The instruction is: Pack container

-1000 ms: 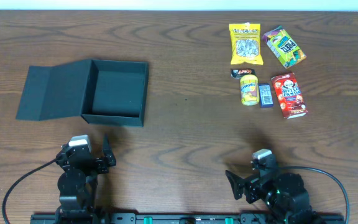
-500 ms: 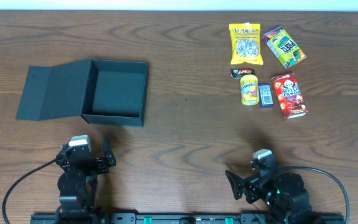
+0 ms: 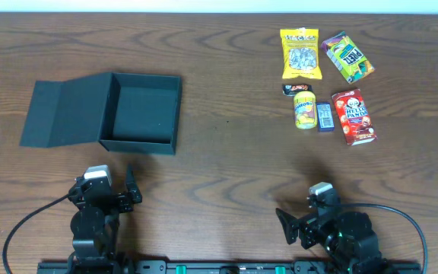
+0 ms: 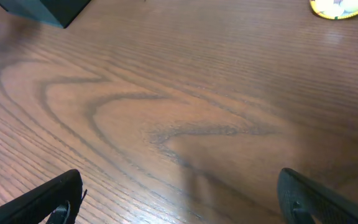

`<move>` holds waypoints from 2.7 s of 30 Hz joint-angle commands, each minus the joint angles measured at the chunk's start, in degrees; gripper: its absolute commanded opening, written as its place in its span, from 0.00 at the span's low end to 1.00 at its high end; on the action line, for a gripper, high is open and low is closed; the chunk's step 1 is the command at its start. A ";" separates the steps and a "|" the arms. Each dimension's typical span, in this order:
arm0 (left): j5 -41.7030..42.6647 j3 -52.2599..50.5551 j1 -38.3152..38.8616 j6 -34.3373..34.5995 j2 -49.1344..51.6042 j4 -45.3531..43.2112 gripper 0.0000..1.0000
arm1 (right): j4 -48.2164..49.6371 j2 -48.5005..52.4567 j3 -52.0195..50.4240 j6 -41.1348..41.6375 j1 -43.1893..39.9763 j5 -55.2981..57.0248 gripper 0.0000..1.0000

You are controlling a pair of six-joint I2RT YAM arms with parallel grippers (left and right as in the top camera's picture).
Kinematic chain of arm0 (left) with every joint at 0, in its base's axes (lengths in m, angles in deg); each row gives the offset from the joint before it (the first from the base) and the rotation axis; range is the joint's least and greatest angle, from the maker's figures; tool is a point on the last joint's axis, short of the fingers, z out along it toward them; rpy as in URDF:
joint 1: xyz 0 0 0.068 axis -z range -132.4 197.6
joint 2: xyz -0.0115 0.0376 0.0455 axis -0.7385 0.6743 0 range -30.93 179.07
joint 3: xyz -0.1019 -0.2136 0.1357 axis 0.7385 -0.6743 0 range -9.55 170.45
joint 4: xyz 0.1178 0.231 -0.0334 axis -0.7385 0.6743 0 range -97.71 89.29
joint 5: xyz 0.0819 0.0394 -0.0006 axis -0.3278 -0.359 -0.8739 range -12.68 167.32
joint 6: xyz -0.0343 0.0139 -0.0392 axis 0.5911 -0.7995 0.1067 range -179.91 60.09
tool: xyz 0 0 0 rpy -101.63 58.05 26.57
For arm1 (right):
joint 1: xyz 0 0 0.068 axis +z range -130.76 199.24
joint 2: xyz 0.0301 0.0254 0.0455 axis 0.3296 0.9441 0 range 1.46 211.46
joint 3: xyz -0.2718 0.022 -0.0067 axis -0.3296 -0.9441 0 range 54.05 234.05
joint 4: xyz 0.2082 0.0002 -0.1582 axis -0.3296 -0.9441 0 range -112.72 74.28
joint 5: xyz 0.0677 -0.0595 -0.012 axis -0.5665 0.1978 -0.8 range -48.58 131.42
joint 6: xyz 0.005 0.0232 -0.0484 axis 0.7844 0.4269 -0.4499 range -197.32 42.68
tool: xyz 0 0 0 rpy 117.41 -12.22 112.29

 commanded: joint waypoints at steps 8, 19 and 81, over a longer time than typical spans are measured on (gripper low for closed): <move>4.13 -1.36 -0.28 5.99 -0.39 -2.34 0.95 | -0.07 -0.39 -0.33 -0.85 0.31 -0.20 0.99; 7.63 0.50 -0.22 7.89 6.38 -14.10 0.95 | -0.07 -0.39 -0.33 -0.83 0.31 -0.20 0.99; 10.47 53.79 15.21 0.22 99.93 -2.25 0.43 | -0.07 -0.39 -0.33 -0.83 0.31 -0.20 0.99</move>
